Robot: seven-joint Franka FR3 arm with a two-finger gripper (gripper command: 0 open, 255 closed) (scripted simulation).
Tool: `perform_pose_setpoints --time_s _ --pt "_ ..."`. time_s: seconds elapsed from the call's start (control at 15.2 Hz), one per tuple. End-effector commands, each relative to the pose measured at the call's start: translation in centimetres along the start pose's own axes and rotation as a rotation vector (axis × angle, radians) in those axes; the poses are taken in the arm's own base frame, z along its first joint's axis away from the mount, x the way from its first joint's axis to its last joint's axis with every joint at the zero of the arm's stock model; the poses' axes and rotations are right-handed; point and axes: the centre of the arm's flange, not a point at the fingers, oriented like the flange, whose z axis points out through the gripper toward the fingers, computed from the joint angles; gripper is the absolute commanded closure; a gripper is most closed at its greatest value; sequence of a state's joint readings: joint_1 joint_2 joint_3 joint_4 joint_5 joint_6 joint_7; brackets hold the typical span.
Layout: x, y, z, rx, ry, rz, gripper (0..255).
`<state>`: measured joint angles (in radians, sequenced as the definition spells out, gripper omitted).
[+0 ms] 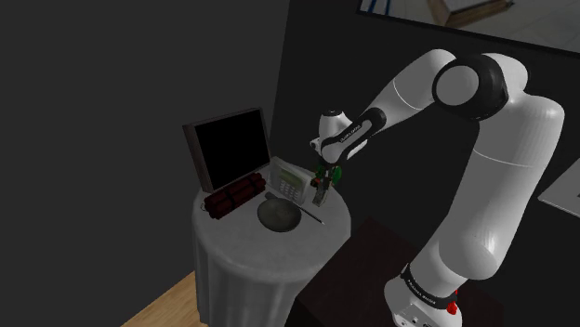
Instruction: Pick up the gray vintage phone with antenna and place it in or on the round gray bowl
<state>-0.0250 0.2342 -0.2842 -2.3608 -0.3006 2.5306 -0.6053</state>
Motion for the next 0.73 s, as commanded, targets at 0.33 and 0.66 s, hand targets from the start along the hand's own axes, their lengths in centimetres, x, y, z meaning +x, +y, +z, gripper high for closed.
perform_pose_setpoints --time_s 0.33,0.66 --pt "0.0 0.0 0.0 0.0 -0.001 0.0 255" --pt "-0.3 0.2 -1.5 0.0 -0.001 0.0 255"
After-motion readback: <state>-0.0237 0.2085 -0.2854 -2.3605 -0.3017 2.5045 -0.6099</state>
